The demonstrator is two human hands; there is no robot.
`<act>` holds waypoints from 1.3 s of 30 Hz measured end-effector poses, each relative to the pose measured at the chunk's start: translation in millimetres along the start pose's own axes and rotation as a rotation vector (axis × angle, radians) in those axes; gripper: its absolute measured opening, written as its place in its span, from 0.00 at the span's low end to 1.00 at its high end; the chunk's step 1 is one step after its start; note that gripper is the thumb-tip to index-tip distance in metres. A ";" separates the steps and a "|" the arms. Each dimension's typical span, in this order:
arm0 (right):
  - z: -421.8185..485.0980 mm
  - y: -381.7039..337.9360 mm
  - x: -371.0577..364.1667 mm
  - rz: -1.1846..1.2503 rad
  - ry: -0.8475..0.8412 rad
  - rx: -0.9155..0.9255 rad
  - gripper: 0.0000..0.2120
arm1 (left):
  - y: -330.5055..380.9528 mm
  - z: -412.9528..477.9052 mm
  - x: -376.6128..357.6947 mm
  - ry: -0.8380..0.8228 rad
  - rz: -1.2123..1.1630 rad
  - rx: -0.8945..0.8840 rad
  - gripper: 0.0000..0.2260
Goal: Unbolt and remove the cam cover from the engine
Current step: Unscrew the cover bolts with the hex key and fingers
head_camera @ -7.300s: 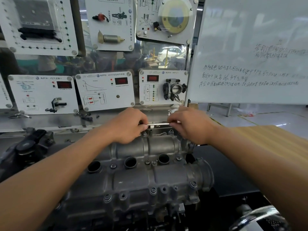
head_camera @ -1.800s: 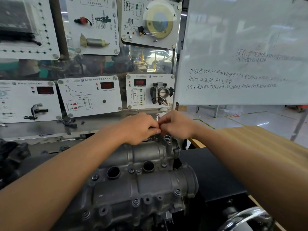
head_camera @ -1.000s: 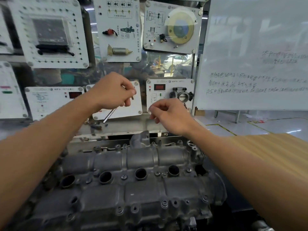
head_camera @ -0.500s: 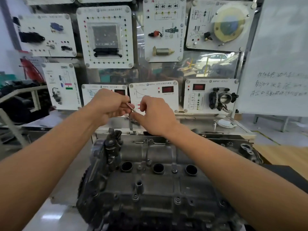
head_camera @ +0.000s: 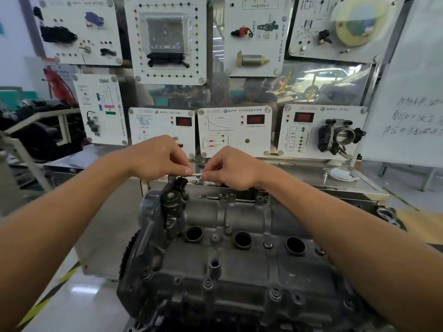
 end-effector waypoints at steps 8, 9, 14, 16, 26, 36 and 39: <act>-8.3 -1.7 -3.8 0.009 0.022 -0.017 0.10 | 6.7 6.5 -0.8 -0.007 0.096 0.021 0.05; -9.4 -3.4 -6.8 0.009 0.036 -0.015 0.11 | 7.4 6.6 0.6 -0.007 0.122 0.025 0.04; -14.0 -11.5 -16.2 -0.074 0.101 0.015 0.10 | 13.0 9.0 3.8 -0.090 0.196 0.036 0.04; -17.1 -11.8 -15.0 -0.080 0.131 0.015 0.11 | 14.8 10.6 4.9 -0.129 0.211 0.046 0.05; -26.1 -20.6 -22.0 -0.128 0.206 0.023 0.13 | 16.1 -9.8 5.5 -0.110 0.237 0.004 0.24; -37.9 -29.6 -35.5 -0.258 0.267 0.030 0.13 | 24.4 -62.5 -13.2 -0.137 0.230 -0.025 0.29; -39.5 -27.5 -38.9 -0.162 0.285 -0.006 0.13 | 24.2 -63.7 -14.6 -0.153 0.299 -0.030 0.29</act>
Point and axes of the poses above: each hand's wrist, its own z-axis towards the middle knuckle, its own x-axis out of the back of the hand, y = z × x, the point moved 5 cm from there along z, towards the middle knuckle, and after that the axes turned 13 degrees about z, right-handed, at the moved point
